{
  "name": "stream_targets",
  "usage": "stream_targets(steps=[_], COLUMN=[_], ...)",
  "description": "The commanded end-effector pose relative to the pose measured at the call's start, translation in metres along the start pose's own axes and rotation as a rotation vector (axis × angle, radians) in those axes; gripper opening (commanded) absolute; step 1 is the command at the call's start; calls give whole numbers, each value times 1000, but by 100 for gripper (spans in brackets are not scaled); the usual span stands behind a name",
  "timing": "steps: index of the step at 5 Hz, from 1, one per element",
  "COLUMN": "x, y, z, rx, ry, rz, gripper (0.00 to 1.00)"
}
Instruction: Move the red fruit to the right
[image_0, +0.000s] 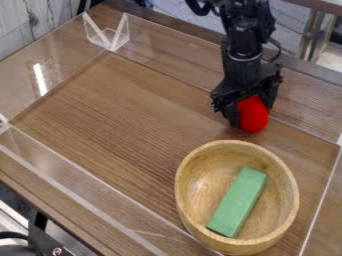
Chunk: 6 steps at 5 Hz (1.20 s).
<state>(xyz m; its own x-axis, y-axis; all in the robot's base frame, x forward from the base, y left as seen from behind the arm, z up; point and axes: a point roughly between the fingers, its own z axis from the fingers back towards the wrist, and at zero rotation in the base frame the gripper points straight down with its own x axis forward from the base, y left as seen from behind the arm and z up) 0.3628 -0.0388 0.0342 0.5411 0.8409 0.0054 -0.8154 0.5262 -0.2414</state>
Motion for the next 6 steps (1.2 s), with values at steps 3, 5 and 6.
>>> stream_targets(steps=[3,5,6], x=[-10,-7,1], y=[-11,-16,-19], z=[24,40,46], rx=[-49,-74,-84], ry=[-1,25,33], rz=[6,-19,-30], gripper=[100,100,100])
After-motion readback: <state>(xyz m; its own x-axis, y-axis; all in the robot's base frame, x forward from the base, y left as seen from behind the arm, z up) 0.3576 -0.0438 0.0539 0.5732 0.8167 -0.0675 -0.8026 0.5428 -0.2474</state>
